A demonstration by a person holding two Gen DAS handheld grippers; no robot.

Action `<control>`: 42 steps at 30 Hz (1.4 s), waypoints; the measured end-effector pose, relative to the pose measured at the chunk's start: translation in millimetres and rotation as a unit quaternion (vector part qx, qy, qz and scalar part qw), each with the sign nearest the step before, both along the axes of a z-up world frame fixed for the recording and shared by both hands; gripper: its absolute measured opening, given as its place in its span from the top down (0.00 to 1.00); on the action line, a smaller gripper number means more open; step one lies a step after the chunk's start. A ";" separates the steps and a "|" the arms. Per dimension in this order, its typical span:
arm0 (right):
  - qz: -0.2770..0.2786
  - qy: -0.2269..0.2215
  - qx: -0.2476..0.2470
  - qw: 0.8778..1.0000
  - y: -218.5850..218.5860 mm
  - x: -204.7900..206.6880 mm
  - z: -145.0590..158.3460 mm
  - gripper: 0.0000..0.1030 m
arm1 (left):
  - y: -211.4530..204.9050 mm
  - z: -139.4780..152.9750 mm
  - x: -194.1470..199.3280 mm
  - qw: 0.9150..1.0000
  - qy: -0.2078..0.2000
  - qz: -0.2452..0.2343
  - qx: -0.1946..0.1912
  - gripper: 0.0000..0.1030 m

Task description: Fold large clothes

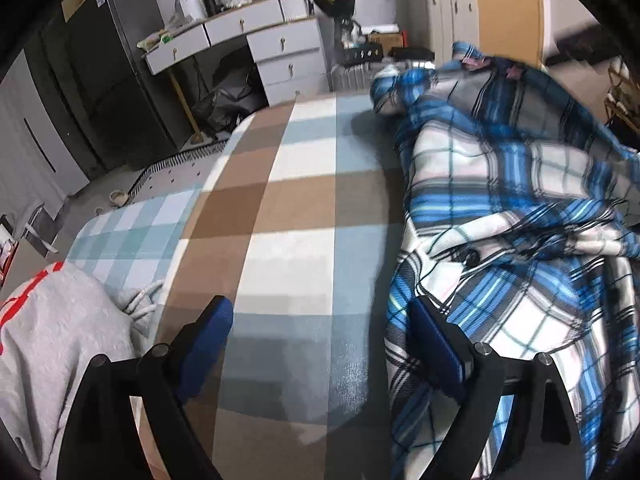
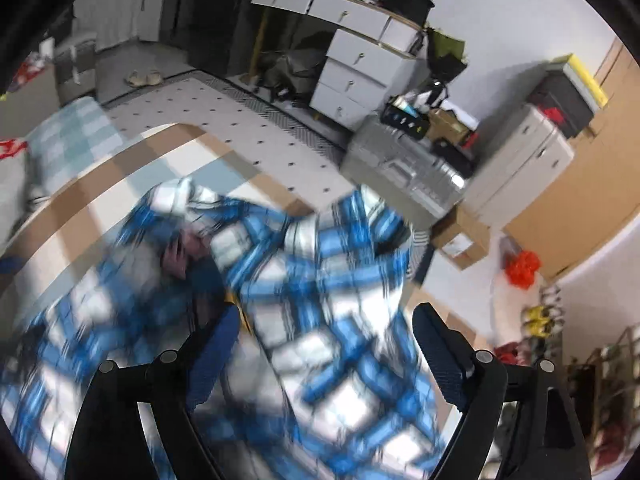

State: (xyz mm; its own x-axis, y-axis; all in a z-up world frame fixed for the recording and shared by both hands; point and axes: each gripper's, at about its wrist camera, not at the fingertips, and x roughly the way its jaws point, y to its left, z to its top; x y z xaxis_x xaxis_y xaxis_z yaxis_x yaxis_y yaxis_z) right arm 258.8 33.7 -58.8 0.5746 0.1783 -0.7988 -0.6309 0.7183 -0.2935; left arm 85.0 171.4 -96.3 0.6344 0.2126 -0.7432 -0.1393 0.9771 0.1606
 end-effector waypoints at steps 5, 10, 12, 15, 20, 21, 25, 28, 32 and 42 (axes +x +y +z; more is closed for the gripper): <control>0.002 0.010 -0.012 1.000 -43.6 -29.2 -23.3 0.14 | -4.7 26.7 -6.1 0.999 -0.039 -0.019 -0.026 0.14; -0.042 0.087 0.046 0.994 -66.9 -7.2 -44.1 0.16 | -39.8 43.4 16.5 0.994 -0.037 -0.105 -0.012 0.14; -0.033 0.094 0.035 0.994 -60.4 -6.6 -51.5 0.25 | -61.8 42.4 28.4 0.987 -0.043 -0.133 0.077 0.14; -0.015 0.119 -0.008 0.993 -49.7 -9.5 -66.7 0.86 | -87.0 34.5 40.2 0.964 -0.049 -0.209 0.155 0.14; -0.020 0.123 -0.022 0.992 -53.0 -7.8 -52.8 0.96 | -95.3 -4.8 58.1 0.935 0.017 -0.274 0.223 0.14; -0.004 0.116 -0.034 0.993 -50.7 -12.4 -47.5 0.96 | -90.3 -9.6 59.2 0.936 0.021 -0.276 0.217 0.13; 0.019 0.085 -0.095 0.992 -43.5 -20.9 -39.4 0.96 | -74.7 -8.9 58.0 0.947 0.009 -0.271 0.171 0.15; 0.013 0.055 -0.143 0.988 -39.8 -18.2 -34.1 0.96 | -66.5 -9.0 54.4 0.949 0.001 -0.274 0.159 0.15; -0.012 -0.021 -0.219 0.975 -53.7 -6.3 -36.9 0.96 | -63.0 -3.4 48.7 0.951 -0.008 -0.274 0.145 0.15; -0.174 0.054 0.080 0.980 -175.0 -20.1 -10.2 0.64 | -61.7 2.9 47.8 0.956 0.021 -0.266 0.122 0.16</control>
State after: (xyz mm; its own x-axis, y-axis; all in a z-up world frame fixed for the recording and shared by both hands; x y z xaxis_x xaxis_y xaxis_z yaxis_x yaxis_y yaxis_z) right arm 238.7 -141.2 -69.0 0.5363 0.1142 -0.8363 -0.3613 0.9265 -0.1052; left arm 132.8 109.6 -93.4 0.6715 0.0383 -0.7401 0.3782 0.8411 0.3867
